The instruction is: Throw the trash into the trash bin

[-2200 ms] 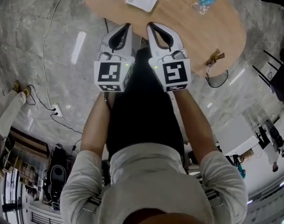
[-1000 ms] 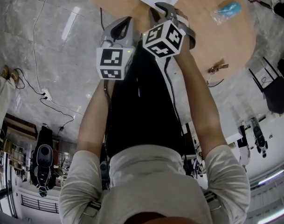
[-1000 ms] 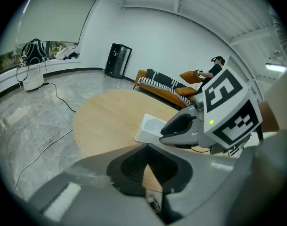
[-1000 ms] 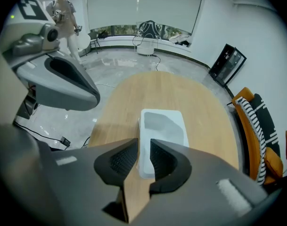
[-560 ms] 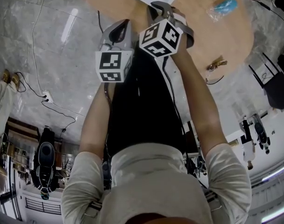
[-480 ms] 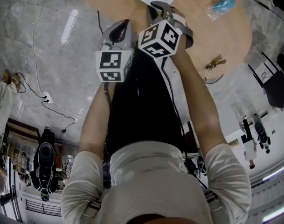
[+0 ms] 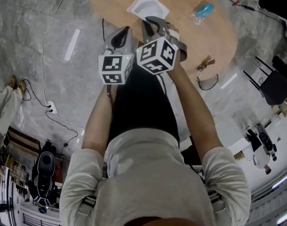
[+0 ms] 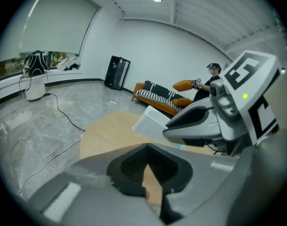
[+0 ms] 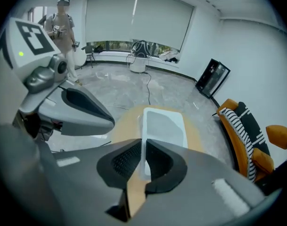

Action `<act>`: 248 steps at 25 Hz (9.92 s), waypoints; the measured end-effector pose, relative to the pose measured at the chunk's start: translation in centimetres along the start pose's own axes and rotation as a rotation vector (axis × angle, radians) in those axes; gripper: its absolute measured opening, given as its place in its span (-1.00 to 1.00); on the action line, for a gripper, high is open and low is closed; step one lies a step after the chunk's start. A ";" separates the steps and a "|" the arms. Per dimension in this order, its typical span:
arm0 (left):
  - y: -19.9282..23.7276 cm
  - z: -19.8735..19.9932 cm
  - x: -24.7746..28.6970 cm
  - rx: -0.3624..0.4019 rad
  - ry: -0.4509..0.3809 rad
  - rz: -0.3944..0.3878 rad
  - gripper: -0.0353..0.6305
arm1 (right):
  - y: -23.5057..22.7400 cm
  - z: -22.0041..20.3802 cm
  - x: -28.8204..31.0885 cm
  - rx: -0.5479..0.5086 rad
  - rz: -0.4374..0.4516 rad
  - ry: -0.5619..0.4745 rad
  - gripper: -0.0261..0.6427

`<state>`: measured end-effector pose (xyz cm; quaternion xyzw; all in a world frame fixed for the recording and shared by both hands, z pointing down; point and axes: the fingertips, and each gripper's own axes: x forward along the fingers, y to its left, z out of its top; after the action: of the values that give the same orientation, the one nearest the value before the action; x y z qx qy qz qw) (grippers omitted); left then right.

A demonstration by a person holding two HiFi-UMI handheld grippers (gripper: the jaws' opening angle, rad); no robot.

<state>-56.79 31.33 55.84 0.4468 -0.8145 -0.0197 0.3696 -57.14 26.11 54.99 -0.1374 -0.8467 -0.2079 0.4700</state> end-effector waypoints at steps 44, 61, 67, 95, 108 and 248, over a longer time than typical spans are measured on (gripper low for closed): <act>-55.6 -14.7 -12.8 0.570 0.144 -0.653 -0.84 | 7.0 -43.5 -45.8 0.832 -0.605 0.027 -0.81; -69.9 -20.9 -11.3 0.697 0.215 -0.774 -0.84 | 9.5 -59.5 -52.8 1.133 -0.663 -0.017 -0.81; -73.9 -21.8 -6.7 0.707 0.267 -0.830 -0.84 | 7.7 -64.3 -54.1 1.235 -0.692 0.003 -0.81; -72.6 -47.7 15.4 0.647 0.407 -0.595 -0.84 | 10.1 -88.7 -29.1 1.118 -0.335 -0.035 -0.81; -69.2 -56.7 20.6 0.640 0.435 -0.612 -0.84 | 11.2 -93.6 -19.1 1.073 -0.260 0.021 -0.81; -30.9 12.4 -23.9 0.169 -0.454 0.043 -0.84 | -1.4 -5.2 -44.4 0.374 -0.138 -0.781 -0.90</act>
<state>-34.59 26.89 21.69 0.4430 -0.8847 -0.0434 0.1389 -30.81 20.72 19.29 -0.0614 -0.9912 -0.0141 0.1162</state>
